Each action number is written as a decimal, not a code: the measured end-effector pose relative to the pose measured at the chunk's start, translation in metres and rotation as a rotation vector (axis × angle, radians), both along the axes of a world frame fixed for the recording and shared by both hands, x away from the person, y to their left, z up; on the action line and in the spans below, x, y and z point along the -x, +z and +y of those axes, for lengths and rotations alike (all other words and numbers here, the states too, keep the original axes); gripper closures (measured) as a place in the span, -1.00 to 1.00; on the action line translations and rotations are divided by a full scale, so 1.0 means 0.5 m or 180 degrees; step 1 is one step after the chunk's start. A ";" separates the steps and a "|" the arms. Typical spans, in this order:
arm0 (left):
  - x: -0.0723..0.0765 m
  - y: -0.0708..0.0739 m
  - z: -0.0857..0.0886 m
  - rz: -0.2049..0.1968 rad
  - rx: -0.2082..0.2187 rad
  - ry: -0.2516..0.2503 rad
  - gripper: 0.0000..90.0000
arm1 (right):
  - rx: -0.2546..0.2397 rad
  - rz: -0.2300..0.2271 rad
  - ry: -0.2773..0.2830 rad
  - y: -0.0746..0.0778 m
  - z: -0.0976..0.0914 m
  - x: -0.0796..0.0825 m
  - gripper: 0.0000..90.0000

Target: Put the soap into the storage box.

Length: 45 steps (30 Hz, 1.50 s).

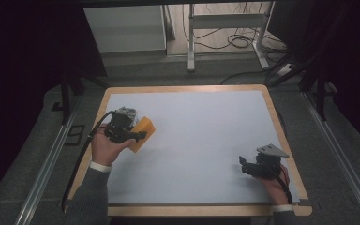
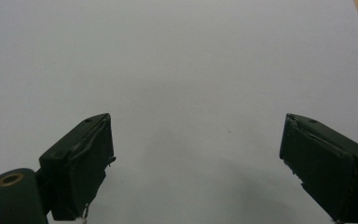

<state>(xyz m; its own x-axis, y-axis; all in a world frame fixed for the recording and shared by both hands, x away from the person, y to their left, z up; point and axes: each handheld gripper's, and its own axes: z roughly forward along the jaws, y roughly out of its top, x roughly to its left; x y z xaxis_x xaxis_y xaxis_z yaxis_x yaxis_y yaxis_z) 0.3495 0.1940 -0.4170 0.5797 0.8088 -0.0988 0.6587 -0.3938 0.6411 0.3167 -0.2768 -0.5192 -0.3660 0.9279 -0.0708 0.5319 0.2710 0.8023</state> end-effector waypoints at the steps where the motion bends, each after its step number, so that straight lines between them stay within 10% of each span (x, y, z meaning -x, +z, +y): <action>1: 0.000 0.000 0.000 0.0000 0.0000 0.0000 0.35 | 0.0000 0.0000 0.0000 0.000 0.000 0.000 -0.79; 45: -0.001 0.036 0.015 -0.0105 -0.0011 0.0073 0.36 | 0.0008 0.0025 -0.0023 -0.002 0.004 -0.001 -0.79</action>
<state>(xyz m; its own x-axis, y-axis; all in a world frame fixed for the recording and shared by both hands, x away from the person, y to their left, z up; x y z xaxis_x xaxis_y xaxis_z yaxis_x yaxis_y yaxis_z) 0.3500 0.2017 -0.3989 0.5640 0.8222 -0.0771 0.6461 -0.3812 0.6613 0.3171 -0.2748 -0.5201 -0.3599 0.9304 -0.0702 0.5402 0.2691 0.7974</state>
